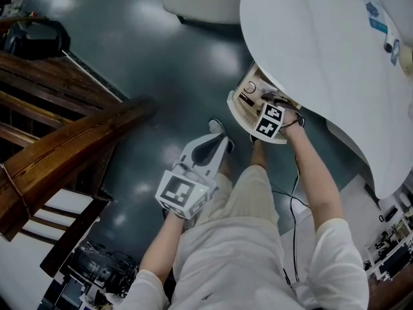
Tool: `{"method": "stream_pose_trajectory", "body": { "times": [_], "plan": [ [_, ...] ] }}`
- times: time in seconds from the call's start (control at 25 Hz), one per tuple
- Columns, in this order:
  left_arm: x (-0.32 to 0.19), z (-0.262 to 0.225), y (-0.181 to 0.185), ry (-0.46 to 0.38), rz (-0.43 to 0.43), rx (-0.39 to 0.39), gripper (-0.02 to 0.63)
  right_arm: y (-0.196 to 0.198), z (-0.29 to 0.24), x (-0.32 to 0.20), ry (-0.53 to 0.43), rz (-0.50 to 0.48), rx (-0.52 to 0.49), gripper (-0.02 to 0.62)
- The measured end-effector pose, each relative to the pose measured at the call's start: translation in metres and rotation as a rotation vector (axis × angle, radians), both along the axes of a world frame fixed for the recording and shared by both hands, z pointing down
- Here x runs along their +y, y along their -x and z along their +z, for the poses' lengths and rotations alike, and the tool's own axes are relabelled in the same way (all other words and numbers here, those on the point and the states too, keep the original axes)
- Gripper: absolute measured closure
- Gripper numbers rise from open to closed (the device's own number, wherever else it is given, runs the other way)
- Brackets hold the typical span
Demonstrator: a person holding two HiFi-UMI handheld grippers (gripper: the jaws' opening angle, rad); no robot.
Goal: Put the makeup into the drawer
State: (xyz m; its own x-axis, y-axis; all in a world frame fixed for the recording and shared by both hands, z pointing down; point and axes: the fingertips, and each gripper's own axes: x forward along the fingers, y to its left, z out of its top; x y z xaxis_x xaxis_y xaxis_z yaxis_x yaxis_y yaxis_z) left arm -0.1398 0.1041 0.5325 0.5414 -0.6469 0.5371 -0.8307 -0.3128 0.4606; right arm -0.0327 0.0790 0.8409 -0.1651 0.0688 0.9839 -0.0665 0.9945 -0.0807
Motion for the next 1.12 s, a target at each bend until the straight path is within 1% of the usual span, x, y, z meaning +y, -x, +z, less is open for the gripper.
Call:
{"method": "stream_pose_trajectory", "body": {
  "times": [0.24,0.4,0.52,0.64,0.72,0.92,1.0,1.12],
  "plan": [
    [-0.001,-0.015,0.008,-0.026,-0.03,-0.001,0.598,0.009,-0.042,0.004,-0.022,-0.004,-0.028,0.379],
    [-0.001,-0.029,0.012,-0.056,-0.048,-0.006,0.598,0.013,-0.082,0.004,-0.047,0.039,-0.056,0.393],
    [0.0,-0.045,0.015,-0.083,-0.066,-0.012,0.598,0.014,-0.118,0.012,-0.055,0.075,-0.091,0.416],
    [-0.003,-0.061,0.015,-0.119,-0.072,-0.012,0.598,0.012,-0.157,0.012,-0.08,0.117,-0.139,0.44],
    [-0.002,-0.072,0.013,-0.136,-0.072,-0.011,0.598,0.012,-0.185,0.013,-0.106,0.151,-0.179,0.475],
    [0.001,-0.102,0.006,-0.179,-0.063,-0.009,0.598,0.011,-0.255,0.019,-0.151,0.24,-0.282,0.489],
    [0.001,-0.115,0.002,-0.201,-0.056,-0.007,0.598,0.011,-0.28,0.02,-0.162,0.282,-0.329,0.512],
    [0.0,-0.132,-0.004,-0.228,-0.042,-0.003,0.598,0.016,-0.313,0.022,-0.186,0.314,-0.398,0.532]
  ]
}}
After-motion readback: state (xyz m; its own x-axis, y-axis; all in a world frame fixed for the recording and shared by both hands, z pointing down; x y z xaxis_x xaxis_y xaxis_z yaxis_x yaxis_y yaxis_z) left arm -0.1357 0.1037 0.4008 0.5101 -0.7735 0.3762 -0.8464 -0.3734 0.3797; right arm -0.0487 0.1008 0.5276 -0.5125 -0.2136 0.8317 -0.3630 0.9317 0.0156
